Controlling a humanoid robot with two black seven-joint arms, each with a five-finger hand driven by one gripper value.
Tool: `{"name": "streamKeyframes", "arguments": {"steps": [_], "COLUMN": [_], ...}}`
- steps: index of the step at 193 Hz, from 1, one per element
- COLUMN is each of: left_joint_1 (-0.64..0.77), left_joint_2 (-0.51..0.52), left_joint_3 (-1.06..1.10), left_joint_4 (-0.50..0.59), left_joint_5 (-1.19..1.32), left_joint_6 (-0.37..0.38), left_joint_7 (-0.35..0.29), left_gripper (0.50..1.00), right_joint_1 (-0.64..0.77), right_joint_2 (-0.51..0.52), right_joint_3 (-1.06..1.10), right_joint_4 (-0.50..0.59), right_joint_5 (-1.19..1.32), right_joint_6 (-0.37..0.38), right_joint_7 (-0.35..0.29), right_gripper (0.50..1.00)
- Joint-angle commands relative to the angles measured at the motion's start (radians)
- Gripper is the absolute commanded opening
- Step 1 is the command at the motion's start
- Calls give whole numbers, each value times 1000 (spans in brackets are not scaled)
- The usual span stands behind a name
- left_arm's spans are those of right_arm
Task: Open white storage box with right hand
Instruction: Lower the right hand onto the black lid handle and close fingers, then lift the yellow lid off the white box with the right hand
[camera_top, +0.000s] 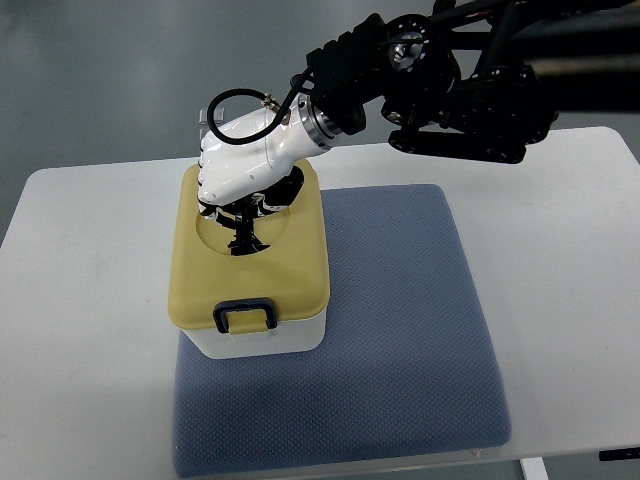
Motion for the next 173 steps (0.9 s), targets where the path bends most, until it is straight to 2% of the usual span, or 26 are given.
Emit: {"name": "streamKeyframes", "arguments": {"steps": [1, 84, 173], "left_joint_1": [0, 0, 0], "left_joint_2": [0, 0, 0], "left_joint_3": [0, 0, 0], "left_joint_4": [0, 0, 0], "left_joint_5": [-1, 1, 0], "left_joint_6": [0, 0, 0], "left_joint_7": [0, 0, 0], "left_gripper": [1000, 1000, 1000], "right_joint_1": [-4, 8, 39], "right_joint_2": [-1, -24, -124], "right_joint_3": [2, 18, 111], "right_joint_4": [-1, -3, 0], "right_joint_5": [-12, -44, -43], "right_joint_6": [-24, -98, -103], "right_joint_7": [0, 0, 0], "right_gripper": [500, 500, 500]}}
